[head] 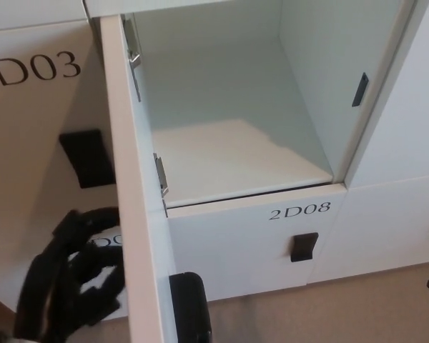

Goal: The robot walks towards an open cabinet and lifts its left hand to push the door towards the right to close it.

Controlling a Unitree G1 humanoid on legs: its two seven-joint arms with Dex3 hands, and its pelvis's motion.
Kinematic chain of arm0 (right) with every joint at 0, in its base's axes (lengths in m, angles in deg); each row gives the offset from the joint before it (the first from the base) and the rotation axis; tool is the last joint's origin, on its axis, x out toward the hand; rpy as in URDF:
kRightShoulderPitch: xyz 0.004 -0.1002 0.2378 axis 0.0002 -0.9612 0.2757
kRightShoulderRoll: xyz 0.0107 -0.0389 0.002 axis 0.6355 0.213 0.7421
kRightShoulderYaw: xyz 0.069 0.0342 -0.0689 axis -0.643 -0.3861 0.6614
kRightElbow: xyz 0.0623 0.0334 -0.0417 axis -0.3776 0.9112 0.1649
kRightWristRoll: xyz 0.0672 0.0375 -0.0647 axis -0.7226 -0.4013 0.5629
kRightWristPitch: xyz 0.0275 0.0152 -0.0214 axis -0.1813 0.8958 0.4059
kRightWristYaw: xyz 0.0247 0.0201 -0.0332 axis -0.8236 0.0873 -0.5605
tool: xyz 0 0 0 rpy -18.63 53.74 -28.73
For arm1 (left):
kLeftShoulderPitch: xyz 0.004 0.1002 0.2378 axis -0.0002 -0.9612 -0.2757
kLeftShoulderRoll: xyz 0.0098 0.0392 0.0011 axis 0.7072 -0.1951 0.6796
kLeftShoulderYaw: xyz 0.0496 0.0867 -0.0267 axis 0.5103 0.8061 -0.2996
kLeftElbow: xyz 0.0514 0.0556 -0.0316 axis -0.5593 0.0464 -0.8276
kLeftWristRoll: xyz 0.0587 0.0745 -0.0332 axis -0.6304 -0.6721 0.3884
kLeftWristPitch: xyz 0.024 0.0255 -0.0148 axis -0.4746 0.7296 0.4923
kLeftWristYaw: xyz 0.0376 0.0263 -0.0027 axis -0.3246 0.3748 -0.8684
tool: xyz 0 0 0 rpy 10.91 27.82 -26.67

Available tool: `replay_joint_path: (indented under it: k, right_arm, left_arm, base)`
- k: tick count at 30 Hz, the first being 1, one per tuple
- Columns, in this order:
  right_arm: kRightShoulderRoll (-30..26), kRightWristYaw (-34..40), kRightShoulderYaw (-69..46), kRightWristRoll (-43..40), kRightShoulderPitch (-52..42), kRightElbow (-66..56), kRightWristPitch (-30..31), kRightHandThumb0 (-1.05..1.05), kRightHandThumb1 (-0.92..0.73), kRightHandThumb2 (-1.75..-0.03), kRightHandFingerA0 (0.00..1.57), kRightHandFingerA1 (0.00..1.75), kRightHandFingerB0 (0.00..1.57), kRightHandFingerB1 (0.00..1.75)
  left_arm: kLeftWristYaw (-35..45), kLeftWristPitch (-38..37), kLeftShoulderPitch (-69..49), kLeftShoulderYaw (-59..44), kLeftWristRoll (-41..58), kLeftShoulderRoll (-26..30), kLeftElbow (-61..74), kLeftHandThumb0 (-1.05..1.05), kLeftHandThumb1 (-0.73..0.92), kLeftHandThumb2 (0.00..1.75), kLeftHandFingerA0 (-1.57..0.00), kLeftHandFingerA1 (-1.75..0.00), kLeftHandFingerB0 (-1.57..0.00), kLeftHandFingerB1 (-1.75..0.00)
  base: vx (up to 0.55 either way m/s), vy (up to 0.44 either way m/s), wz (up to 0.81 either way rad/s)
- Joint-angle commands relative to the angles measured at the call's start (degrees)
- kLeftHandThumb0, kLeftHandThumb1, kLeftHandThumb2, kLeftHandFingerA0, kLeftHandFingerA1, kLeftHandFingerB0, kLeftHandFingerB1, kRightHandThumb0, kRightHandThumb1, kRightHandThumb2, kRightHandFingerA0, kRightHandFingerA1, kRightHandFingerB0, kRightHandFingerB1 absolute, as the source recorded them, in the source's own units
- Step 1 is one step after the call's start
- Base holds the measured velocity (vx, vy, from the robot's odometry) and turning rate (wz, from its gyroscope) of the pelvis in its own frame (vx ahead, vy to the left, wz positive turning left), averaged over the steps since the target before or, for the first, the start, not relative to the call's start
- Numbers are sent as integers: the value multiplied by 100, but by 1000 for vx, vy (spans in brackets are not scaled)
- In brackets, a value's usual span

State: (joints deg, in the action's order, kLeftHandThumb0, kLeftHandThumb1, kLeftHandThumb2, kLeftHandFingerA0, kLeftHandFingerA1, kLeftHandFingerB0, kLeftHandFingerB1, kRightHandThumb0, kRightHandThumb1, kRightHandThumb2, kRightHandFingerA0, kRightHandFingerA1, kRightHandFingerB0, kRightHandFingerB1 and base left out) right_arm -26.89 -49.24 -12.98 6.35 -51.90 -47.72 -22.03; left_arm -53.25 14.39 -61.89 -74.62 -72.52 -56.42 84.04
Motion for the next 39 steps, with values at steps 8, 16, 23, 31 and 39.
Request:
replay_joint_path:
  k: [8, 16, 23, 31, 39]
  right_arm:
    - [-130, -11, 66, 20, -339, -524, 537, -15, -56, -56, 75, 59, 38, 37]
    - [-123, 13, 183, 118, -317, -667, 624, -18, -55, -56, 77, 55, 37, 36]
    - [-62, 25, 243, 101, -244, -817, 721, -18, -55, -56, 73, 57, 36, 36]
    - [100, 59, 475, 224, -265, -941, 569, -19, -57, -56, 70, 53, 36, 37]
    - [14, -12, 532, 233, -424, -1129, 580, -22, -57, -56, 70, 52, 35, 36]
  left_arm:
    - [13, 1200, 847, 1831, -889, -162, 1842, -52, 54, 93, -66, -103, -49, -91]
    - [-188, 1577, 2294, 2290, -1149, -703, 758, -42, 65, 59, -70, -111, -62, -96]
    - [-425, 1642, 4304, 2312, -1573, -1275, -1285, -70, 41, 96, -84, -89, -71, -82]
    - [-721, 2211, 6587, 1736, -1707, -918, -3711, -36, 61, 58, -59, -44, -47, -38]
    - [-942, 2088, 7687, 1012, -1358, 197, -5632, -35, 64, 59, -58, -95, -37, -36]
  base:
    - [0, 0, 2]
    - [0, 0, 0]
    - [0, 0, 0]
    - [0, 0, 0]
    - [0, 0, 0]
